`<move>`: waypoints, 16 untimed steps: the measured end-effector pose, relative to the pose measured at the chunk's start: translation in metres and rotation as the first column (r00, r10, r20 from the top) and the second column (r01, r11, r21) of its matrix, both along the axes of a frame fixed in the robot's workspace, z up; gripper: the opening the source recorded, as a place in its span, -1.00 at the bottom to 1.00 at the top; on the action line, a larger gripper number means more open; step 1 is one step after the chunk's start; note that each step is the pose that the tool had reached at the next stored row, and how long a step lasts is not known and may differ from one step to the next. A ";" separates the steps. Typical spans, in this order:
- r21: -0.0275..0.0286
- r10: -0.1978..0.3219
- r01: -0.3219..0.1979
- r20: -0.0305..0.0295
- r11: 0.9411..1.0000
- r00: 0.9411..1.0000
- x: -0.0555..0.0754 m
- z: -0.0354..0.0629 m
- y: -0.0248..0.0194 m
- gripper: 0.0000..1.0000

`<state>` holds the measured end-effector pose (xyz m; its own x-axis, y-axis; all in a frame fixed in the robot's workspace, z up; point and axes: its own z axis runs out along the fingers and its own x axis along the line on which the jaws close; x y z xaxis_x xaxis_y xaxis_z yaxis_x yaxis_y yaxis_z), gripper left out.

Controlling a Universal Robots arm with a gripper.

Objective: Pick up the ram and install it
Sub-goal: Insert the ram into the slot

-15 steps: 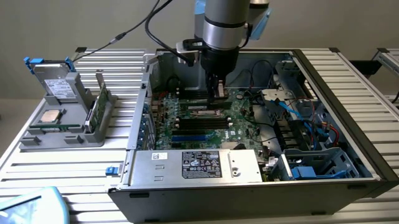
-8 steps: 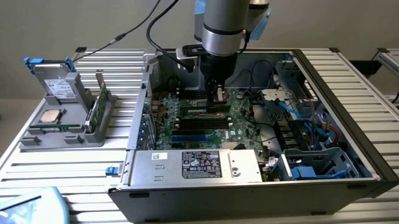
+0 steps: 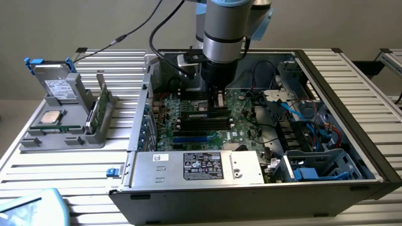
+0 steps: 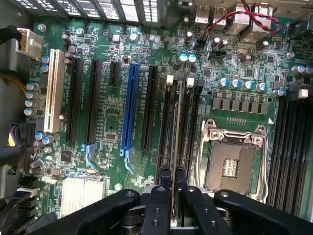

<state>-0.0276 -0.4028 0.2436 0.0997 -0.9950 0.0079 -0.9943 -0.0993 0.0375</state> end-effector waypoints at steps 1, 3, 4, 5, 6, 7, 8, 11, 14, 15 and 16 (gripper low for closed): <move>-0.001 0.000 0.000 0.000 1.000 1.000 0.000 -0.0020 0.0000 -0.73; -0.004 0.000 0.000 0.000 1.000 1.000 0.000 -0.0053 0.0000 -0.73; -0.006 0.000 0.000 0.000 1.000 1.000 0.000 -0.0066 0.0001 -0.73; -0.010 0.000 0.000 0.000 1.000 1.000 0.000 -0.0079 0.0002 -0.73; -0.013 0.000 0.000 -0.001 1.000 1.000 0.000 -0.0088 0.0004 -0.73; -0.017 0.000 0.000 -0.002 1.000 1.000 0.000 -0.0097 0.0007 -0.73; -0.022 0.000 0.000 -0.003 1.000 1.000 0.000 -0.0103 0.0011 -0.73; -0.036 -0.001 0.001 -0.011 0.999 1.000 0.000 -0.0115 0.0019 -0.73; -0.040 -0.003 0.002 -0.012 0.999 1.000 0.000 -0.0134 0.0026 -0.73; -0.043 -0.004 0.003 -0.013 0.999 1.000 0.000 -0.0143 0.0030 -0.73; -0.046 -0.005 0.004 -0.014 0.999 1.000 0.000 -0.0151 0.0034 -0.73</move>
